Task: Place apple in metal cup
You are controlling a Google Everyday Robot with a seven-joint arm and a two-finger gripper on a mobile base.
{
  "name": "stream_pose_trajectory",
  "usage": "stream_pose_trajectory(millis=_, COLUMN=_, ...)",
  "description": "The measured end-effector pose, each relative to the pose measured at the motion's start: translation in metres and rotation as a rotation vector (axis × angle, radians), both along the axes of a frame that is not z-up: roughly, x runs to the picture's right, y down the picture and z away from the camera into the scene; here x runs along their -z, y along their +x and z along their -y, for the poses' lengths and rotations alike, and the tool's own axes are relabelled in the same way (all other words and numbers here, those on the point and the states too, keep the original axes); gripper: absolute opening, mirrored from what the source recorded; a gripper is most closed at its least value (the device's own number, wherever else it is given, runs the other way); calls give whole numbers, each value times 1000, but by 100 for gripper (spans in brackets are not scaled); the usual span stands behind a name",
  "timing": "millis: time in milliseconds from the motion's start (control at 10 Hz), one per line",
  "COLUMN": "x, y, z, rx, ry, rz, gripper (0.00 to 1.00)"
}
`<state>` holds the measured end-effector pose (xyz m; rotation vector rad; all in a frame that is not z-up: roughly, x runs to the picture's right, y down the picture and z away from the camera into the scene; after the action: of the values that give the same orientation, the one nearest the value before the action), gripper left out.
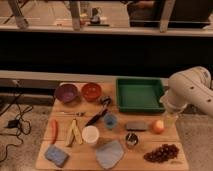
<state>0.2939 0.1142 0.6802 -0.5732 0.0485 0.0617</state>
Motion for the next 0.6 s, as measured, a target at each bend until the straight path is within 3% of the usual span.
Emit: stream_pose_trajectory(millis=600, x=-5, y=2, z=-5, rx=-5, ry=-12, rz=8, gripper=80)
